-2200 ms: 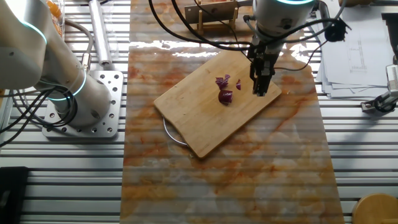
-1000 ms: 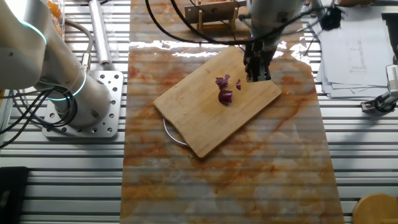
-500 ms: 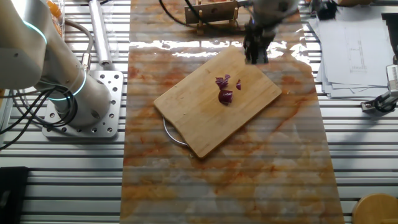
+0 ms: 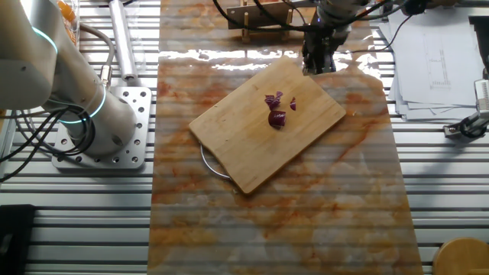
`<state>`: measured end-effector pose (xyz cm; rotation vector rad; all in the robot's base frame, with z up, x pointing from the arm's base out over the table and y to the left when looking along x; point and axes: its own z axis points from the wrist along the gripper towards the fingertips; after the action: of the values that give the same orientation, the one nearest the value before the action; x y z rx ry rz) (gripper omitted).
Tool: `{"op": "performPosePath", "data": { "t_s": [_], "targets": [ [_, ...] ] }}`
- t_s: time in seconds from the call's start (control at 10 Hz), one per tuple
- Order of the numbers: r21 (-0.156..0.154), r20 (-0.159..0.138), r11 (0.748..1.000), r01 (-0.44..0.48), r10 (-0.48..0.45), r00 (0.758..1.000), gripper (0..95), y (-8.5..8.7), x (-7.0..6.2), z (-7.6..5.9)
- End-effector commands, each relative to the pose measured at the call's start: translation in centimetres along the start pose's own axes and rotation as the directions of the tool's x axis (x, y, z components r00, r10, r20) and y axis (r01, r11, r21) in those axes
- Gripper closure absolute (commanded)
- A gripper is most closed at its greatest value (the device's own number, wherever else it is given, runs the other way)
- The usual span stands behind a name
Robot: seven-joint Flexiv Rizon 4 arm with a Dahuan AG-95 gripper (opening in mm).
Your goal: Chop the onions
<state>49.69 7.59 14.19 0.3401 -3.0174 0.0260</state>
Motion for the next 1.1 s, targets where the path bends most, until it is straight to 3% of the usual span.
{"op": "performPosePath", "data": {
  "t_s": [0.1,0.2,0.3,0.6,0.8,0.9,1.1],
  "targets": [
    [0.023,0.004,0.997,0.077,-0.077,0.997,95.0,-0.1,0.1,0.0],
    [0.006,0.020,0.993,0.115,-0.115,0.993,95.0,-0.1,0.1,0.0],
    [-0.033,0.031,0.993,0.112,-0.111,0.993,95.0,-0.1,0.1,0.0],
    [-0.032,0.032,0.995,0.096,-0.095,0.995,95.0,-0.1,0.1,0.0],
    [-0.040,0.020,0.989,0.144,-0.143,0.990,95.0,-0.1,0.1,0.0],
    [-0.046,-0.003,0.990,0.136,-0.136,0.991,95.0,1.0,0.0,-0.3],
    [-0.051,-0.008,0.995,0.082,-0.082,0.997,95.0,6.4,-0.2,-1.4]
  ]
}}
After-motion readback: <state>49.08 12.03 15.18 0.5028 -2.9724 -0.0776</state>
